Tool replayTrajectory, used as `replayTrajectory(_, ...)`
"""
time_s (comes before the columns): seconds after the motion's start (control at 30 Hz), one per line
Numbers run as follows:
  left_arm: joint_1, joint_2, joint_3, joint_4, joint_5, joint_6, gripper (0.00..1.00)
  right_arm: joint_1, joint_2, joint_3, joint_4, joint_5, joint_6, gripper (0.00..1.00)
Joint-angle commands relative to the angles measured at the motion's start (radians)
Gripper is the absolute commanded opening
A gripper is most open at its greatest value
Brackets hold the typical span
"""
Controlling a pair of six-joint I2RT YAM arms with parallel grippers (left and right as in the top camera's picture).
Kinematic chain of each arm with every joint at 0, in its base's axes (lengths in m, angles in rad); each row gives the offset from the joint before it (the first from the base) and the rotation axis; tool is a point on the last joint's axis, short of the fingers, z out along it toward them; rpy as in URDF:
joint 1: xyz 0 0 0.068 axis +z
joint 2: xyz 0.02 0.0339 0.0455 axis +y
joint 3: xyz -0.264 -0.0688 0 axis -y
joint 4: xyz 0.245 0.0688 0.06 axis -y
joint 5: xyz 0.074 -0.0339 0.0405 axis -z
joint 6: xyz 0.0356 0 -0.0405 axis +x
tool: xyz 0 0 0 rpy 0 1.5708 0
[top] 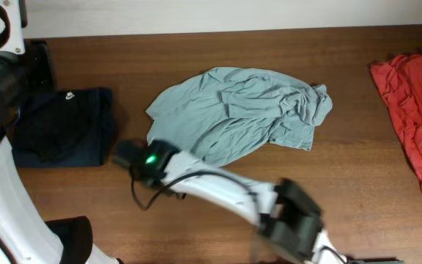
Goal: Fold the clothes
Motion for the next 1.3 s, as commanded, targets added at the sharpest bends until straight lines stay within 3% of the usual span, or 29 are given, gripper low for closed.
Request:
replayTrajectory(0.0, 0.004, -0.010, -0.013, 0.005, 0.011, -0.013, 0.50, -0.097, -0.183, 0.044, -0.052, 0.135, 0.027, 0.04)
replayTrajectory(0.17, 0.004, -0.010, -0.083, 0.004, 0.084, -0.013, 0.50, -0.308, -0.301, 0.044, -0.179, 0.135, 0.053, 0.04)
replayTrajectory(0.3, 0.003, -0.010, -0.243, 0.024, 0.153, -0.013, 0.50, -0.443, -0.372, 0.044, -0.204, 0.049, 0.002, 0.04)
replayTrajectory(0.43, 0.001, -0.010, -0.444, 0.084, 0.365, 0.065, 0.50, -0.467, -0.382, 0.044, -0.205, -0.015, -0.051, 0.04)
replayTrajectory(0.7, -0.113, -0.010, -0.912, 0.319, 0.560, 0.158, 0.43, -0.486, -0.382, 0.044, -0.171, -0.016, -0.053, 0.04)
replayTrajectory(0.83, -0.252, -0.010, -1.164, 0.588, 0.557, 0.183, 0.46, -0.510, -0.382, 0.044, -0.168, -0.033, -0.053, 0.04)
replayTrajectory(0.97, -0.384, -0.010, -1.327, 0.816, 0.399, 0.182, 0.52, -0.513, -0.382, 0.044, -0.167, -0.045, -0.053, 0.04)
replayTrajectory(1.1, -0.475, 0.010, -1.408, 0.887, 0.307, 0.179, 0.55, -0.513, -0.382, 0.044, -0.167, -0.045, -0.053, 0.04)
replayTrajectory(1.27, -0.489, 0.126, -1.423, 0.992, 0.292, 0.167, 0.54, -0.513, -0.382, 0.044, -0.167, -0.046, -0.033, 0.04)
